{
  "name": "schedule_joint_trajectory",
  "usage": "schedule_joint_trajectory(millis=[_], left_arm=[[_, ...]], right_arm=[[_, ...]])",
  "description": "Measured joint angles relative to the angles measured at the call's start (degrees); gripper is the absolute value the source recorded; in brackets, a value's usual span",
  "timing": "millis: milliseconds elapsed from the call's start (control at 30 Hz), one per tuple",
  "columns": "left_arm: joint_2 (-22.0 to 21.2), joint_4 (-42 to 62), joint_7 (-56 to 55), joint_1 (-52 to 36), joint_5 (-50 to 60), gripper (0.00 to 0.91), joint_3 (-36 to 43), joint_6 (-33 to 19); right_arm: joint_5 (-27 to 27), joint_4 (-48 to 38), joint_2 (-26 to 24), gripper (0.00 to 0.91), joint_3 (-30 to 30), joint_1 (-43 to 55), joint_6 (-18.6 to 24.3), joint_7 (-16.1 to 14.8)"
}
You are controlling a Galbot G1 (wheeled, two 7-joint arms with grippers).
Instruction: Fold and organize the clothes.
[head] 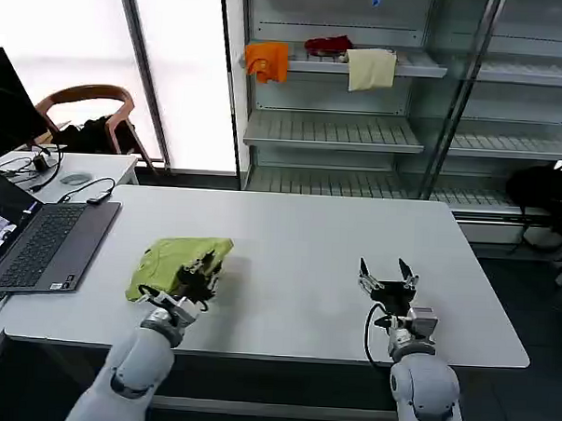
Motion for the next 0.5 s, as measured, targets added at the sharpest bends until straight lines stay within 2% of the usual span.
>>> schedule_joint_trajectory(millis=[267, 400, 500], left_arm=[[-3.03, -0.91, -5.19, -0.87, -10.26, 0.907, 4.66, 3.05], [-3.38, -3.83, -6.55, -0.48, -15.38, 0.907, 5.18, 3.99], [-3.38, -6.33, -6.99, 0.26, -17.95, 0.907, 4.21, 4.13]], right_arm=[[4.64, 1.43, 0.78, 0.907, -3.55, 2.19, -6.1, -0.07], [8.03, 0.44, 1.63, 0.907, -6.81, 4.01, -8.2, 1.37], [12.04, -1.05, 2.24, 0.907, -10.02, 5.9, -9.29, 3.57]])
